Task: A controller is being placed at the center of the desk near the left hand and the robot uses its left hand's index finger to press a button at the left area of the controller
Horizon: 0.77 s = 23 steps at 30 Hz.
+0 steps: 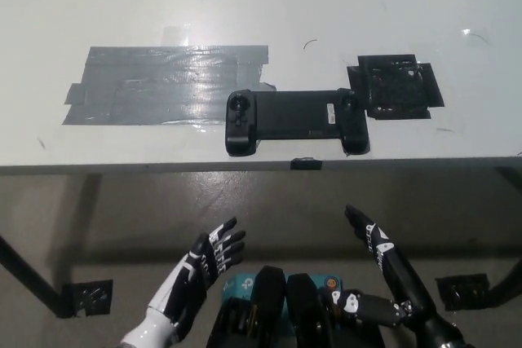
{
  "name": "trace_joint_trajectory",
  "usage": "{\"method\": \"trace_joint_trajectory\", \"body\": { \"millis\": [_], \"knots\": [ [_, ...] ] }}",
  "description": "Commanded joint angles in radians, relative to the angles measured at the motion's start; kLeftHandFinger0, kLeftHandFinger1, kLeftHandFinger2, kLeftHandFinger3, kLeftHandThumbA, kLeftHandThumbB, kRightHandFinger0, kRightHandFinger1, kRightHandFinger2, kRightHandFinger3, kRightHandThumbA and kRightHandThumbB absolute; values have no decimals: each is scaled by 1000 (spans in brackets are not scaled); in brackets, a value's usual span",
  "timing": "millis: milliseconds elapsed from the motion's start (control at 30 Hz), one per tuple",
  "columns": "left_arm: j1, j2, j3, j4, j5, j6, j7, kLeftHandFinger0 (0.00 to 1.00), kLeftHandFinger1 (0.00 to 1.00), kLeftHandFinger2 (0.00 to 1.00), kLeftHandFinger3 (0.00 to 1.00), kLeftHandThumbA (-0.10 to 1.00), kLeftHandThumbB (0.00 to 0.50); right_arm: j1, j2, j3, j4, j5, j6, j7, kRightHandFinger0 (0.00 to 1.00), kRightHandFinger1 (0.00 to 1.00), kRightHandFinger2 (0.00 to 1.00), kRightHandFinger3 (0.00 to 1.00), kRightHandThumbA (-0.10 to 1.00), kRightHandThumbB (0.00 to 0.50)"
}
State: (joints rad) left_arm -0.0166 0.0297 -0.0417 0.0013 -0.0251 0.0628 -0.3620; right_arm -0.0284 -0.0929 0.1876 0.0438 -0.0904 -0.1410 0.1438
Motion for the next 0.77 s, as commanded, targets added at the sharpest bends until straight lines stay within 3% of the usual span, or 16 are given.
{"method": "trace_joint_trajectory", "body": {
  "millis": [0, 100, 367, 733],
  "knots": [
    [42, -64, -13, 53, 295, -533, 357, 1000, 1000, 1000, 1000, 1000, 269, -4, 41, -30, -42, 8, -84, -52, 1000, 1000, 1000, 1000, 940, 251],
    [36, -46, -29, 62, 311, -533, 389, 1000, 1000, 1000, 1000, 1000, 239, 0, 44, -31, -45, 10, -85, -52, 1000, 1000, 1000, 1000, 944, 245],
    [60, -24, -55, 69, 305, -533, 404, 1000, 1000, 1000, 1000, 1000, 237, 36, 51, -30, -63, 12, -93, -48, 1000, 1000, 1000, 1000, 916, 223],
    [54, 9, -81, 78, 312, -533, 441, 1000, 1000, 1000, 1000, 1000, 211, 16, 62, -32, -35, 7, -98, -48, 1000, 1000, 1000, 1000, 899, 249]
  ]
}}
